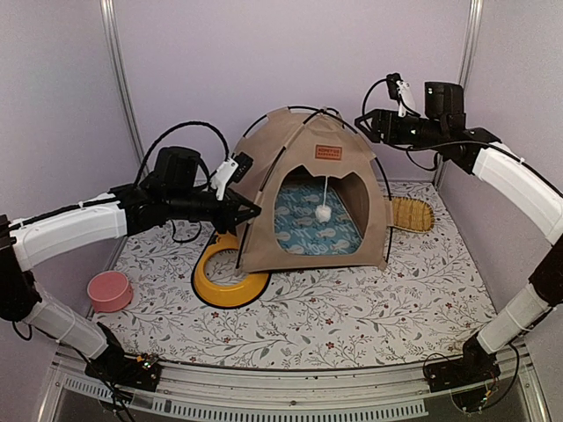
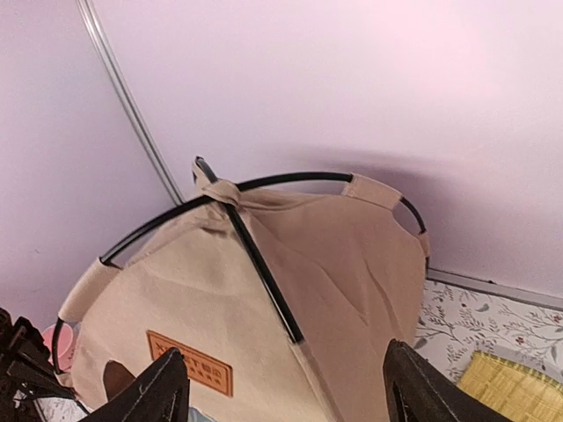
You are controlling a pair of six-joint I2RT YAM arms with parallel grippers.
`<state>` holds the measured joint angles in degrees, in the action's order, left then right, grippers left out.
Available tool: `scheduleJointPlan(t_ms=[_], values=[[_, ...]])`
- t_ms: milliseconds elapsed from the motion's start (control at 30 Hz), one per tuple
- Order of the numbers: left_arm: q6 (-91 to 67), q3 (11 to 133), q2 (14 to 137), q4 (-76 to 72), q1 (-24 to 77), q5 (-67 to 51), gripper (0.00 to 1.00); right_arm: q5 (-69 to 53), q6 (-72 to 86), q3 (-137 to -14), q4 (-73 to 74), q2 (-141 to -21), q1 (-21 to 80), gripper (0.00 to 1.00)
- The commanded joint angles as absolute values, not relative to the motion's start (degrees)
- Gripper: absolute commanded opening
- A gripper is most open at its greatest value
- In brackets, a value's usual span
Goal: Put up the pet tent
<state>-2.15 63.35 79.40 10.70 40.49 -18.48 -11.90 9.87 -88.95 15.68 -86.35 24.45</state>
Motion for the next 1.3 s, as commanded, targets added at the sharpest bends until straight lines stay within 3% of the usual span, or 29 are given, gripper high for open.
scheduleJointPlan(t_ms=[0,500,833,1000,1100,1267], values=[[0.25,65.62,77.52,9.48,41.97,-19.89,0.00,-22.29,6.29,-95.32,18.87,-91.04,24.28,0.72],[0.86,66.58,76.91,10.67,42.86,-19.12,0.00,-26.24,4.42,-100.10,24.35,-94.30,24.32,0.35],[1.00,66.45,76.21,10.94,42.90,-18.77,0.00,-21.38,3.19,-100.62,25.13,-95.39,24.28,0.42],[1.08,66.14,75.72,11.07,42.97,-18.52,0.00,-20.73,2.55,-101.36,25.59,-96.30,24.26,0.41],[1.21,66.09,75.46,11.06,42.93,-18.33,0.00,-21.38,2.68,-102.00,26.26,-96.28,24.27,0.31],[1.11,66.21,75.57,10.76,42.92,-15.57,0.00,-22.33,3.95,-102.11,27.48,-93.45,24.26,0.05]])
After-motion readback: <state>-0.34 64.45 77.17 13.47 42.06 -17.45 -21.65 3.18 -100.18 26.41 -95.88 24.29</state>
